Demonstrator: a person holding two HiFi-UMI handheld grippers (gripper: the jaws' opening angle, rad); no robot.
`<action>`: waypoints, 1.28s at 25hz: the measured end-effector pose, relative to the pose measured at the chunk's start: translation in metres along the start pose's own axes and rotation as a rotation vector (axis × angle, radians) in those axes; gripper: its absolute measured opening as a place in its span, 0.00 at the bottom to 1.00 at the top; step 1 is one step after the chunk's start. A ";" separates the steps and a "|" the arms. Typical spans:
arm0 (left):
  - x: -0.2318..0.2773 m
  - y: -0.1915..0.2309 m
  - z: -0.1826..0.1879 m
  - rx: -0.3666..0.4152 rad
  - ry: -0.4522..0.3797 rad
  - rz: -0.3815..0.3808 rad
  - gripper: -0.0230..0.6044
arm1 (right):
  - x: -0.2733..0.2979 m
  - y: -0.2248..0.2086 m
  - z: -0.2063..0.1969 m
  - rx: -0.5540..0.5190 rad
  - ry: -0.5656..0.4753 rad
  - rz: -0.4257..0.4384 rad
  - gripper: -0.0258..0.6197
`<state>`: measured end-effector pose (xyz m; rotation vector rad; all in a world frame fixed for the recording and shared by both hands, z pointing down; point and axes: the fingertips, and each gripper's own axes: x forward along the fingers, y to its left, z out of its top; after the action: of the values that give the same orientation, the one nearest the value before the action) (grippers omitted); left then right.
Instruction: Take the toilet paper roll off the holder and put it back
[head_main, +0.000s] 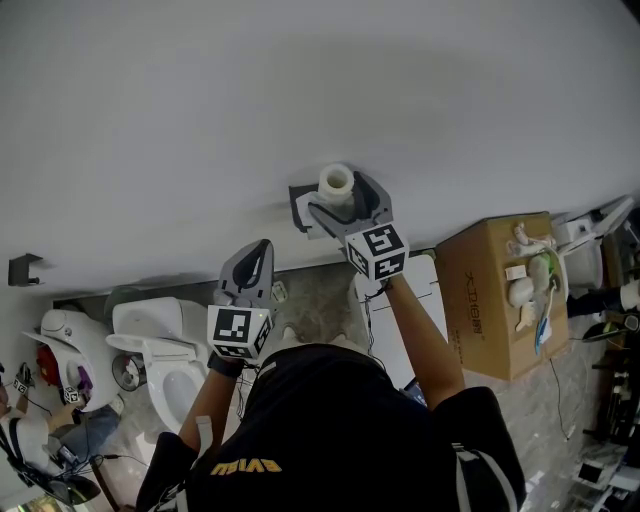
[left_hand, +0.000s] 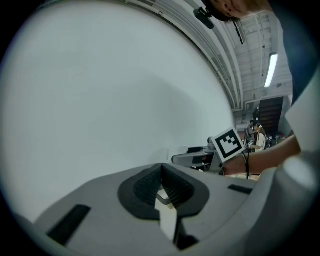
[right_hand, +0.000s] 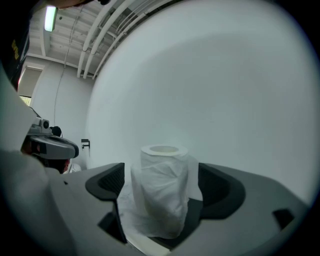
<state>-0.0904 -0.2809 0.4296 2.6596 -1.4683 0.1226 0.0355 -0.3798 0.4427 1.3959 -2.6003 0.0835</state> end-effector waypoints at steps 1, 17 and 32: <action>-0.001 0.000 0.000 -0.002 -0.001 -0.001 0.05 | -0.002 0.000 0.000 -0.002 0.001 -0.004 0.75; -0.030 0.016 -0.041 -0.070 0.035 -0.050 0.05 | -0.053 0.018 -0.004 -0.023 0.019 -0.150 0.74; -0.130 -0.033 -0.029 -0.082 -0.038 0.174 0.05 | -0.182 0.053 -0.015 -0.021 -0.021 -0.100 0.74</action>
<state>-0.1324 -0.1504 0.4410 2.4812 -1.6778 0.0242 0.0916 -0.1984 0.4248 1.5247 -2.5353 0.0271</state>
